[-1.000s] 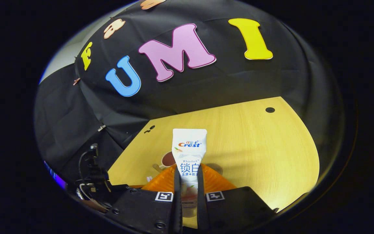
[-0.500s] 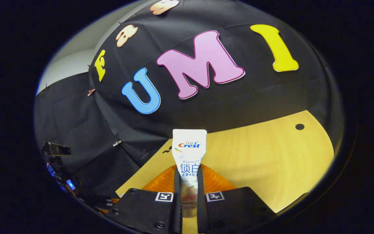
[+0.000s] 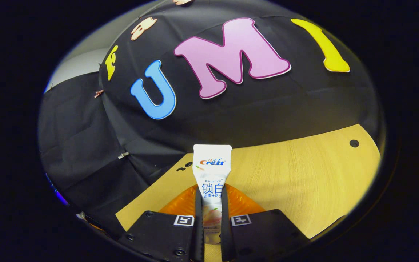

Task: Put the toothbrush and toothpaste on the desktop into the cup, then pick up the cup and place it on the coaster on the desktop.

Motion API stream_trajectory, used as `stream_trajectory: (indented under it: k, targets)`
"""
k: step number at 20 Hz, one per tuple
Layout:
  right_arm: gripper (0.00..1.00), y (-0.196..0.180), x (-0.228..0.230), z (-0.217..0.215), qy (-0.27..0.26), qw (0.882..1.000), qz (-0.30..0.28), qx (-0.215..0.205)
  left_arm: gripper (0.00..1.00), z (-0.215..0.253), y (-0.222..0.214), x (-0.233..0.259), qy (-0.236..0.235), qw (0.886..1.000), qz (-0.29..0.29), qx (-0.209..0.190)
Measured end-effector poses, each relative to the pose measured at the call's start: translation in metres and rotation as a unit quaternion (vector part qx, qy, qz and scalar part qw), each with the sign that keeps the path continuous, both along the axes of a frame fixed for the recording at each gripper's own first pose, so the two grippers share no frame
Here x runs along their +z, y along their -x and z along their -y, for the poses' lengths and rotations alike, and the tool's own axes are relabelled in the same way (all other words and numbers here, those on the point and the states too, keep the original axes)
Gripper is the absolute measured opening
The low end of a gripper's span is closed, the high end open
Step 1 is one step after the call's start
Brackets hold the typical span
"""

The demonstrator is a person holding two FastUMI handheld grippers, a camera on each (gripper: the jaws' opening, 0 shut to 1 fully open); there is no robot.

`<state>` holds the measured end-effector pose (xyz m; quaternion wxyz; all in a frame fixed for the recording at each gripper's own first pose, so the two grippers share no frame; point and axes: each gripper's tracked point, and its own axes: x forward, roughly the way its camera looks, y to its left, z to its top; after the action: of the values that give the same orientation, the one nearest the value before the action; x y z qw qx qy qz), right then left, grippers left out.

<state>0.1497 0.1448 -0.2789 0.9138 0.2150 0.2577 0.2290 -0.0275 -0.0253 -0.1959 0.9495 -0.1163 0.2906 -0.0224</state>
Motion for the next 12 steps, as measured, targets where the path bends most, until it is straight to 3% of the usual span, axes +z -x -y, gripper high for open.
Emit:
stream_trajectory:
  k: [8, 9, 10, 12]
  targets:
    - [0.22, -0.001, -0.054, -0.012, 0.034, 0.999, -0.024, 0.019, 0.06, -0.003, 0.013, -0.002, 0.007, 0.999, -0.005, 0.049]
    - [0.15, 0.002, -0.058, -0.011, 0.036, 0.999, -0.027, 0.022, 0.06, -0.003, 0.015, -0.003, 0.009, 0.999, -0.006, 0.051]
    - [0.22, 0.005, -0.060, -0.012, 0.036, 0.999, -0.029, 0.027, 0.06, -0.001, 0.016, -0.006, 0.011, 0.998, -0.008, 0.055]
    - [0.23, 0.012, -0.062, -0.013, 0.043, 0.998, -0.031, 0.040, 0.06, 0.002, 0.016, -0.007, 0.017, 0.998, -0.009, 0.061]
